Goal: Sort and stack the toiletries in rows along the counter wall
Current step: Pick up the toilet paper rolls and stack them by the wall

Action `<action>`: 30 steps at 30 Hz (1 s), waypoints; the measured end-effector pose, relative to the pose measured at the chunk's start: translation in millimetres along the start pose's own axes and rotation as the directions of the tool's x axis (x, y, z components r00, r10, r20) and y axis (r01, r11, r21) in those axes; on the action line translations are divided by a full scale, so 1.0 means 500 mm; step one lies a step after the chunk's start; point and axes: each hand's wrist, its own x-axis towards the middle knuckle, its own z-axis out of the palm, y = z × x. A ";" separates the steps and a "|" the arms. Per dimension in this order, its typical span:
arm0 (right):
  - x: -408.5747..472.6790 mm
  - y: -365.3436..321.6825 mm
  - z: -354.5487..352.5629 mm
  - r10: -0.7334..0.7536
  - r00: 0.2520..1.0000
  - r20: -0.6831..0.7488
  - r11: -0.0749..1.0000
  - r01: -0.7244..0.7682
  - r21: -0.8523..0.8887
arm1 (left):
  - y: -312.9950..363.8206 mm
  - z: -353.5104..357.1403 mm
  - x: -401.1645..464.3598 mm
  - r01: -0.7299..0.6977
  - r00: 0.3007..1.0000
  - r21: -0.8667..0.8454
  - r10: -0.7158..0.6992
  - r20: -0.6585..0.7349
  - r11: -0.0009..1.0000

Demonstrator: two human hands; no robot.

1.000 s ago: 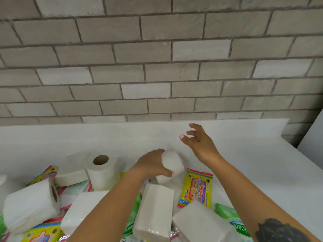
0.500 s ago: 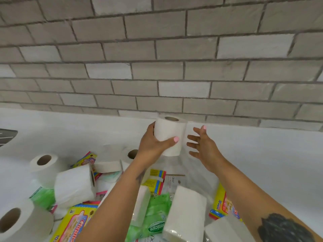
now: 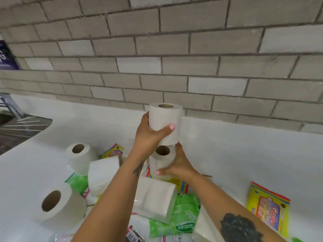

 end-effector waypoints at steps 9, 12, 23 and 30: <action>0.007 -0.014 0.022 0.047 0.991 -0.128 0.994 -0.059 -0.089 | -0.002 -0.015 0.005 -0.005 1.000 -0.001 0.005 -0.010 1.000; 0.000 -0.024 -0.018 0.040 0.985 -0.170 0.993 -0.058 -0.101 | 0.003 0.005 0.011 -0.027 0.999 -0.028 0.028 0.018 0.999; -0.091 -0.021 -0.298 0.019 0.944 -0.329 0.982 -0.080 -0.174 | 0.042 0.203 0.012 -0.090 0.974 -0.182 0.125 0.190 0.979; -0.179 0.012 -0.486 0.034 0.851 -0.524 0.967 -0.160 -0.197 | 0.041 0.371 0.003 -0.048 0.945 -0.248 0.124 0.302 0.967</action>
